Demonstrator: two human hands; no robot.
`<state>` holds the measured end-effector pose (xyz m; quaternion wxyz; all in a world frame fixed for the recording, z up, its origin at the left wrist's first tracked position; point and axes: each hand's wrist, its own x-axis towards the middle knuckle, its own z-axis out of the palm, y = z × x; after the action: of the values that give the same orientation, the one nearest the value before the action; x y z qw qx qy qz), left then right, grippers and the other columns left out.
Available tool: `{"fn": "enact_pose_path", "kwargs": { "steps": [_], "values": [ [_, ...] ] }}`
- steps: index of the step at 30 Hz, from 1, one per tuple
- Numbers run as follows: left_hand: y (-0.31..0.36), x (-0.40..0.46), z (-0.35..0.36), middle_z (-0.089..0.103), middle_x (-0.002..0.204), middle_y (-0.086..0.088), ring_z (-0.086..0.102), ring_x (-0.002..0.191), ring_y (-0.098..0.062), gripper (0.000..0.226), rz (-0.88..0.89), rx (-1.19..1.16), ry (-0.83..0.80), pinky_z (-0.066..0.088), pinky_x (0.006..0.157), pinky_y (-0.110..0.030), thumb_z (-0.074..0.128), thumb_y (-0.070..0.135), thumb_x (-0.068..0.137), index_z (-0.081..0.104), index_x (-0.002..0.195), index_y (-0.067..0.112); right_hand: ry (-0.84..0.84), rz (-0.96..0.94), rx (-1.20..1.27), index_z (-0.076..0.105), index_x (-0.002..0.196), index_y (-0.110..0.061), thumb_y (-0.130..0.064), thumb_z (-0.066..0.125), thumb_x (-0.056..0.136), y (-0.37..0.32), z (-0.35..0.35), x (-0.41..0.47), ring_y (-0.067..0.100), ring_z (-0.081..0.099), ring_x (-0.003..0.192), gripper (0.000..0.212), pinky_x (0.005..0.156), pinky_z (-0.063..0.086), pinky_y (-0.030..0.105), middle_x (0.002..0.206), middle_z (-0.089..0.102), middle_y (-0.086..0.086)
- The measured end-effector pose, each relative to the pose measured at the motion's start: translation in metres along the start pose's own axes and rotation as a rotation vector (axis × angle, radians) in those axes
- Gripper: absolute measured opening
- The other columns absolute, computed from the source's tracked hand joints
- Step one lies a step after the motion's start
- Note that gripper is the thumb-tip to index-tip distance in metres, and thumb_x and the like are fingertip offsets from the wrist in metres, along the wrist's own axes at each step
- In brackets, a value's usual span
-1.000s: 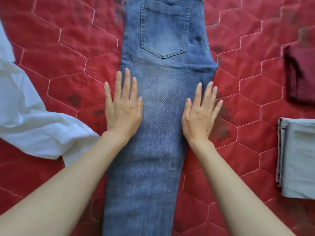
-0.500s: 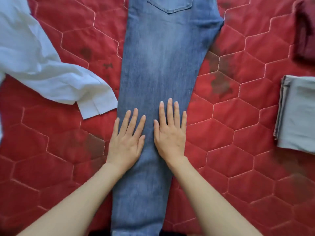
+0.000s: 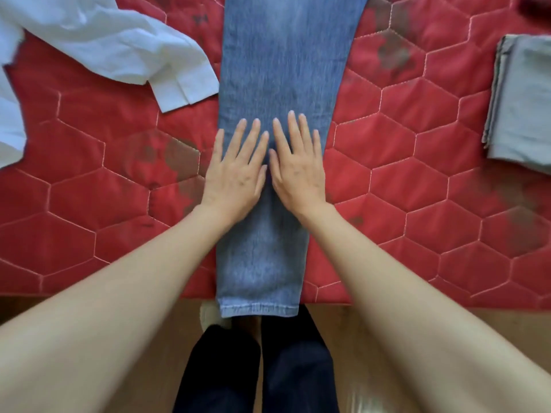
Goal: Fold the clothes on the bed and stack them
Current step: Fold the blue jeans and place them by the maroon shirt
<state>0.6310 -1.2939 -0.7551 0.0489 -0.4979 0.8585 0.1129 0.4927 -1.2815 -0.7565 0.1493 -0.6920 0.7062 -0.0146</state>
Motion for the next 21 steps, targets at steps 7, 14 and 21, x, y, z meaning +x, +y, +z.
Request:
{"fn": "enact_pose_path", "kwargs": {
  "steps": [7,14,21],
  "values": [
    [0.001,-0.116,0.051,0.024,0.158,-0.013,0.02,0.147,-0.03,0.057,0.207,-0.025,0.044,0.017,0.118,-0.054,0.033,0.032,0.098,0.032,0.149,0.005,0.041,0.012,-0.095,0.027,0.152,-0.02,-0.036,0.029,0.102,-0.026,0.052,-0.119,0.027,0.016,0.148,0.052,0.119,0.014,0.051,0.159,0.02,0.009],
    [-0.011,-0.228,0.067,0.023,0.159,-0.008,0.018,0.147,-0.033,0.067,0.395,0.034,-0.008,0.022,0.115,-0.056,0.046,0.045,0.093,0.03,0.151,0.017,-0.034,-0.073,-0.08,0.033,0.15,-0.018,-0.045,0.042,0.097,-0.041,0.063,-0.244,0.028,0.019,0.147,0.06,0.117,0.021,0.053,0.158,0.024,0.011],
    [-0.014,-0.21,0.049,0.046,0.147,-0.012,0.043,0.134,-0.037,0.048,0.49,0.113,0.074,0.034,0.106,-0.061,0.047,0.014,0.091,0.052,0.139,0.012,-0.015,-0.218,-0.225,0.04,0.146,-0.02,-0.024,0.064,0.089,-0.02,0.053,-0.245,0.027,0.036,0.14,0.062,0.108,0.036,0.052,0.153,0.036,0.011]
  ]
}}
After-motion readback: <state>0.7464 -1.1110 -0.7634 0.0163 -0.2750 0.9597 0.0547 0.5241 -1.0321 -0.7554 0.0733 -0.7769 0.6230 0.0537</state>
